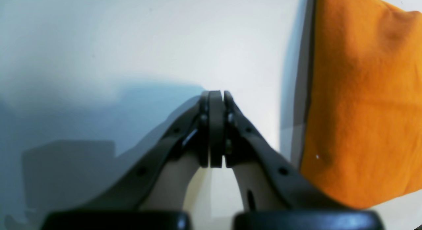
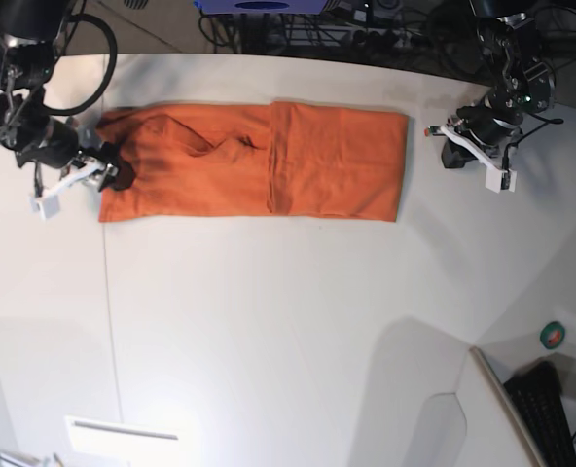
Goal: Layout the t-shirt on the table in an organized manner, then fold the t-shirt properly
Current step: 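Grasp both ends of the folded shirt with both grippers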
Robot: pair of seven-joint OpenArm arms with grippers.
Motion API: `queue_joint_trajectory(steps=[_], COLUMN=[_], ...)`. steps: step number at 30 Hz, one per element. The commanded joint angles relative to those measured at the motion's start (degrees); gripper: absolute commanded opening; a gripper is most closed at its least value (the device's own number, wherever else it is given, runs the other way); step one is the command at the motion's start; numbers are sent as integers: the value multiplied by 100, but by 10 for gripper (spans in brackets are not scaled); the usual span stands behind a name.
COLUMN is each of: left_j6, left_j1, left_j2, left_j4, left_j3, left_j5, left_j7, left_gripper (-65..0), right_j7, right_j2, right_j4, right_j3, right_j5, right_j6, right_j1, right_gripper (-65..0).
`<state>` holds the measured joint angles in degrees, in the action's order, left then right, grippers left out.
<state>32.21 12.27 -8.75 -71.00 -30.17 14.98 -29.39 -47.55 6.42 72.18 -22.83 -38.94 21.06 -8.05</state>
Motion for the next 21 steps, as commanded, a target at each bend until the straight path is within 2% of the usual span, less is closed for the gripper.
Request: queue_joint_trajectory(steps=[1, 5, 11, 13, 16, 21], left_j6=[28, 28, 28, 28, 28, 28], left_j1=[-1, -1, 34, 43, 43, -1], left_j2=[-52, -43, -35, -35, -43, -26], left_j4=[-78, -113, -113, -113, -113, -113], left_j3=[-2, -2, 24, 314, 648, 903], left_j5=[-35, -35, -17, -8, -8, -8], left_j7=[-28, -37, -37, -28, -20, -20], left_gripper=[-650, -650, -650, -650, -650, -650], right_j7=[-93, 21, 258, 258, 258, 258], right_j2=[-4, -48, -22, -22, -22, -13], right_j4=[136, 311, 311, 311, 311, 311], right_j3=[142, 397, 353, 353, 388, 388], right_j5=[21, 21, 21, 21, 21, 21], right_j6=[8, 8, 0, -18, -27, -27], right_j1=[-52, -192, -201, -175, -166, -148], right_gripper=[-209, -210, -210, -216, -311, -545])
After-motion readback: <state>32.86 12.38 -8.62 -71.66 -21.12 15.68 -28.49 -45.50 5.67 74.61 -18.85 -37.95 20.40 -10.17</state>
